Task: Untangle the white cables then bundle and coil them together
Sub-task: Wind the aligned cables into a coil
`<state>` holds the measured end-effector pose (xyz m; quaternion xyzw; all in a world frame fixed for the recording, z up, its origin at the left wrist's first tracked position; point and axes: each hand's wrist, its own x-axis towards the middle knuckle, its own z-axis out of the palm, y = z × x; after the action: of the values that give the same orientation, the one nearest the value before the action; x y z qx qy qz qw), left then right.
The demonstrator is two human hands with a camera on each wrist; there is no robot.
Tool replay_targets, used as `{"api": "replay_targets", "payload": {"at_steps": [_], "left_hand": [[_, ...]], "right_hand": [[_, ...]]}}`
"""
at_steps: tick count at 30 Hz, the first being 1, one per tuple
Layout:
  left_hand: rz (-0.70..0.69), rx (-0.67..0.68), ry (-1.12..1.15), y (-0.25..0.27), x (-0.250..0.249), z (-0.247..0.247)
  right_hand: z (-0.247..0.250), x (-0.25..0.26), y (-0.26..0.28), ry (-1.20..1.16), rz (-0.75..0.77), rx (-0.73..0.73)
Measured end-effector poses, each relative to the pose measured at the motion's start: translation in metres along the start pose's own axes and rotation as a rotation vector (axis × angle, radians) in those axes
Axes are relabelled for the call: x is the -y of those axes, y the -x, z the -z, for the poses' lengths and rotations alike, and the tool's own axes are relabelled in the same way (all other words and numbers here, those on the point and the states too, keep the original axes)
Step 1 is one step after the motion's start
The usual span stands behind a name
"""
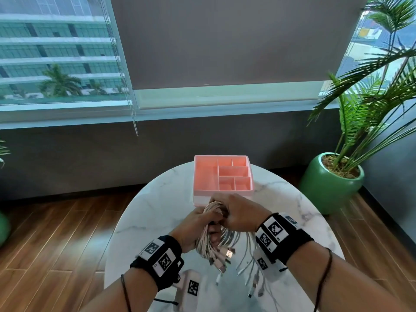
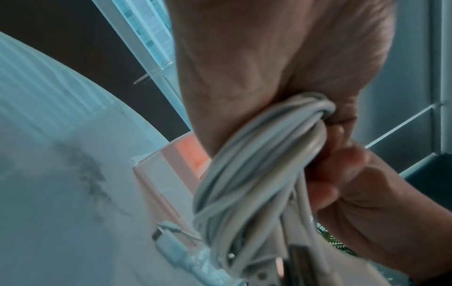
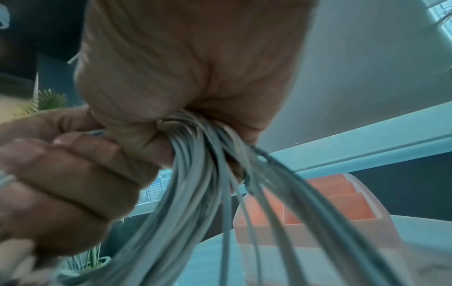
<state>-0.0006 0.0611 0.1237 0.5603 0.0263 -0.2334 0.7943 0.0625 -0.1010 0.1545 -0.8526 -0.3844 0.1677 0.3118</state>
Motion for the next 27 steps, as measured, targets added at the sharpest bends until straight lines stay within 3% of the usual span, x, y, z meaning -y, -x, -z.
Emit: {"api": "replay_targets", "payload": {"at_steps": [5, 7, 12, 19, 27], "left_hand": [[-0.110, -0.149, -0.342, -0.004, 0.001, -0.001], [-0.147, -0.201, -0.367, -0.005, 0.003, -0.003], [-0.132, -0.266, -0.218, -0.004, 0.008, -0.007], [0.112, -0.140, 0.066, 0.002, 0.003, -0.001], [0.112, -0.129, 0.172, 0.002, -0.010, -0.002]], "right_hand": [[0.003, 0.004, -0.005, 0.206, -0.101, 0.053], [0.003, 0.002, -0.007, 0.227, -0.122, 0.070], [0.005, 0.002, -0.010, 0.202, -0.096, 0.095], [-0.002, 0.006, -0.010, 0.306, -0.039, 0.116], [0.001, 0.003, -0.012, 0.232, 0.054, 0.000]]}}
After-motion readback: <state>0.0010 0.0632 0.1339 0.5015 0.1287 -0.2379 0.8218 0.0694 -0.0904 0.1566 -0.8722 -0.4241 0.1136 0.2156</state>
